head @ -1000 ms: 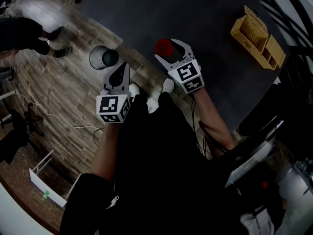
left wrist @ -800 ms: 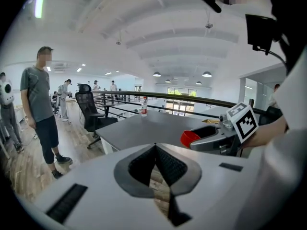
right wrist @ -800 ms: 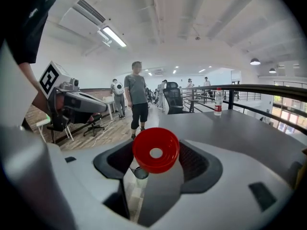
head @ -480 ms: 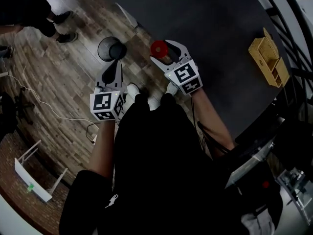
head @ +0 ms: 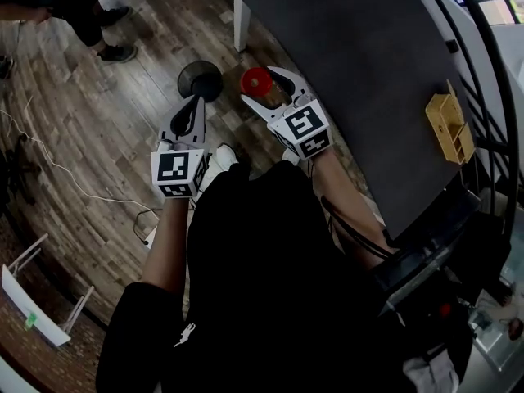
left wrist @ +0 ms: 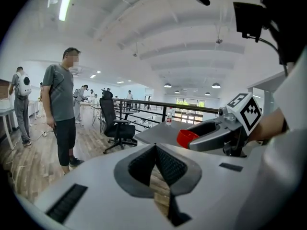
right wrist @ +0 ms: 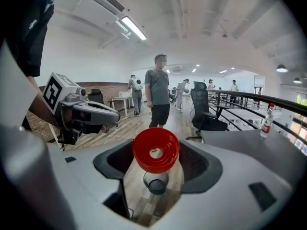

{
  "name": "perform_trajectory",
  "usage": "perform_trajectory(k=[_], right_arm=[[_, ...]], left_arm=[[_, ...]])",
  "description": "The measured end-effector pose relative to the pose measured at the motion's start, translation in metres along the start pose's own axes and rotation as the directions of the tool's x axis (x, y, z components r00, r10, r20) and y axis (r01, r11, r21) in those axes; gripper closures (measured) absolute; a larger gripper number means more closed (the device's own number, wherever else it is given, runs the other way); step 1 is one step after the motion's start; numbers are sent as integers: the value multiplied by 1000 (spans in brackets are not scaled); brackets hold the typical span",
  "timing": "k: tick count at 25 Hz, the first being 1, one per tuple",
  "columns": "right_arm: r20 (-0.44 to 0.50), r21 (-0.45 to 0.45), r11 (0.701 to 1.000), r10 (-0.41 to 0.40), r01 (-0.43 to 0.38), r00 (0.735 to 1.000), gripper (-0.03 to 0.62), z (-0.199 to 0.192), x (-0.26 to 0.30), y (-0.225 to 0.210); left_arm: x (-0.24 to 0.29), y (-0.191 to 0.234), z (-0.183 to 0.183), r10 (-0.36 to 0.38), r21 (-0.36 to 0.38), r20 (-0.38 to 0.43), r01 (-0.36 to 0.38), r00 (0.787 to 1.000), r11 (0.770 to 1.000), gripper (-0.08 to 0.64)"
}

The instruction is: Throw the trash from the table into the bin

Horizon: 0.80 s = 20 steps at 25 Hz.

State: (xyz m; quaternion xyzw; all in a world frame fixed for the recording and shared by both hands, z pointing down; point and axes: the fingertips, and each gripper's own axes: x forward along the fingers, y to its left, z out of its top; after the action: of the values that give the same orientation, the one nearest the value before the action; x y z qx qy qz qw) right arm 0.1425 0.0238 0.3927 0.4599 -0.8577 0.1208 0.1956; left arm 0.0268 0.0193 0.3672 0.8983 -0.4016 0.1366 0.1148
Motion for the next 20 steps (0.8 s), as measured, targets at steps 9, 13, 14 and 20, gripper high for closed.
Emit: perform_trajectory(k=[9, 13, 14, 20], right_arm=[[-65, -26, 990, 135, -137, 989, 290, 18, 68, 66], [-105, -40, 977, 203, -208, 973, 290, 13, 97, 80], [-115, -42, 974, 216, -222, 969, 290, 10, 105, 81], [-172, -17, 957, 282, -289, 944, 290, -19, 165, 74]], left_arm=[[-37, 74, -32, 102, -116, 14, -100, 995, 988, 551], [-49, 98, -55, 177, -172, -9, -176, 984, 969, 551], [-51, 104, -61, 197, -183, -18, -197, 980, 963, 551], [-43, 137, -94, 286, -196, -88, -298, 954, 934, 551]])
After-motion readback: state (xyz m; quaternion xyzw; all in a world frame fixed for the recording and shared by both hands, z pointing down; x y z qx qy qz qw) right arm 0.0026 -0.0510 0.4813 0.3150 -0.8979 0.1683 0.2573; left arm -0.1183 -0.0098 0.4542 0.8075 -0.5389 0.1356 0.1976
